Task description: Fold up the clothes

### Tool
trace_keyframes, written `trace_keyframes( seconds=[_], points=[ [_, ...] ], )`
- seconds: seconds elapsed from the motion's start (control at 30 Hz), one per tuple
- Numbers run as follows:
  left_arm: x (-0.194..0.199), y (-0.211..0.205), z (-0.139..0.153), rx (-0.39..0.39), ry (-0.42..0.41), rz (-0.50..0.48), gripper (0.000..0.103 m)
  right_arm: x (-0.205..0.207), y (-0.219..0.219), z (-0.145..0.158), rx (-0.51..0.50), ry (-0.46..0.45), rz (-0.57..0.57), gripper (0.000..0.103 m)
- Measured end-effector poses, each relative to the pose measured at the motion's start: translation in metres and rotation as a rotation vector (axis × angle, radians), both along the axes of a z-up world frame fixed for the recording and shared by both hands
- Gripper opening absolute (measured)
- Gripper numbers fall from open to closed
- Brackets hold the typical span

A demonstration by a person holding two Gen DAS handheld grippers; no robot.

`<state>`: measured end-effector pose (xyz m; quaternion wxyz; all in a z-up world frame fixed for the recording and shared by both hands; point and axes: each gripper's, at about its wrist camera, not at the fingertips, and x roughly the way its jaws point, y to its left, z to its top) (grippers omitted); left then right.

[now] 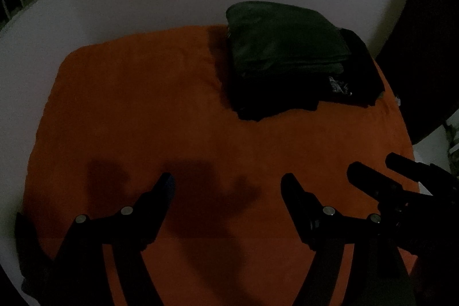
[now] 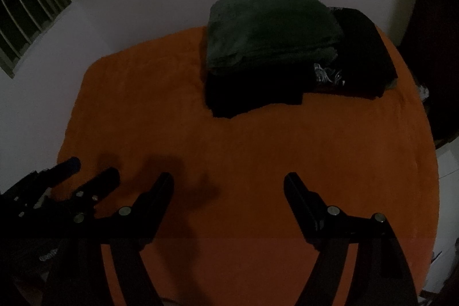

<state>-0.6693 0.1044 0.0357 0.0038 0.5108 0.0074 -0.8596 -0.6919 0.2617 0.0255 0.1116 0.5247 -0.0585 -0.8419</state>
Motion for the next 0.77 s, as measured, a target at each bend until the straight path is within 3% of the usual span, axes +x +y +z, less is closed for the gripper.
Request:
trace_keyframes(
  seconds=[0.77],
  points=[
    [-0.010,0.005,-0.011,0.001,0.005,-0.015,0.077,-0.009,-0.004,-0.011,0.014,-0.014,-0.001,0.078]
  ],
)
